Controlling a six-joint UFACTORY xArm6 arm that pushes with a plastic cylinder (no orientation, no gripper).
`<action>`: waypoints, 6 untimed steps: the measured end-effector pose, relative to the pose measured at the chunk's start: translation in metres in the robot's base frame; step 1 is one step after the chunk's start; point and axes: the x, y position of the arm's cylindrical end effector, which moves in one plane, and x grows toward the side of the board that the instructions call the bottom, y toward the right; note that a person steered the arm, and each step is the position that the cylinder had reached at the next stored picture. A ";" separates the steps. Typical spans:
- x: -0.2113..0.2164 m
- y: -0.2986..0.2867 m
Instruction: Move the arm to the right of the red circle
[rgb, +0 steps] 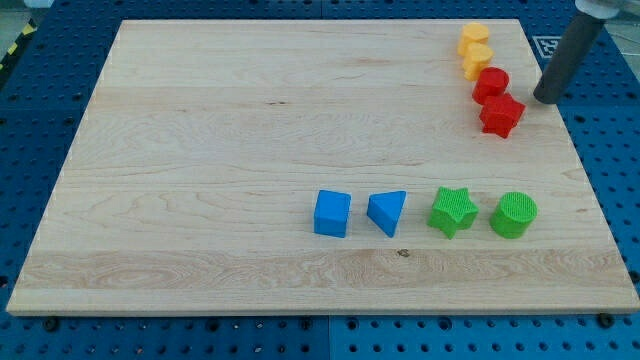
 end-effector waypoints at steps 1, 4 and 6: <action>-0.024 0.000; -0.017 -0.002; 0.044 -0.002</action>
